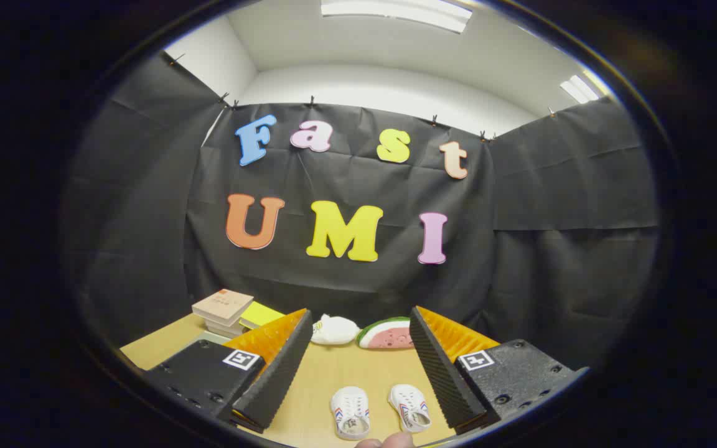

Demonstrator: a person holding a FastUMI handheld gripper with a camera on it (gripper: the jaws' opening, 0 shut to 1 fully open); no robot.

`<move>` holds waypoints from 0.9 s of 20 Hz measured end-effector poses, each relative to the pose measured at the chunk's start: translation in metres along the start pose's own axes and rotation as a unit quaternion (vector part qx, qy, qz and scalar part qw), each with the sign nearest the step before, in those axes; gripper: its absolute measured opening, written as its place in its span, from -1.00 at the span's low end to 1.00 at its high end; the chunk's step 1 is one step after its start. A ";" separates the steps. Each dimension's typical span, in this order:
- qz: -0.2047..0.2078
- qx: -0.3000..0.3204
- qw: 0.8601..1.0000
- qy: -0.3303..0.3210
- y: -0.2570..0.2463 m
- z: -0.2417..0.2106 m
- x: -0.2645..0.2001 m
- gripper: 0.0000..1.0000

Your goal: Open the storage box then place both shoes into the box .Put the left shoe in first, then the right shoe, with the right side of both shoes facing outward in a uniform manner.

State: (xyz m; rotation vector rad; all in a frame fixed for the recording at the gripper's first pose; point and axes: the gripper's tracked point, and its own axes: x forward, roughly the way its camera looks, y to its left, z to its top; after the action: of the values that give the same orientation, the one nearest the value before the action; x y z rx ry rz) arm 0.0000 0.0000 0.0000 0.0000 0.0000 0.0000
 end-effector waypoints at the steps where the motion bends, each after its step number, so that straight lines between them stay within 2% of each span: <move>1: 0.003 0.003 1.000 -0.002 0.001 0.001 0.000 1.00; 18: 0.005 0.007 1.000 -0.030 -0.010 0.023 -0.007 1.00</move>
State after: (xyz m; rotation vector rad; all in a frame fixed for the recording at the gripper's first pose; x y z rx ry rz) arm -0.0066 -0.0099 0.0230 0.0142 -0.0609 0.0095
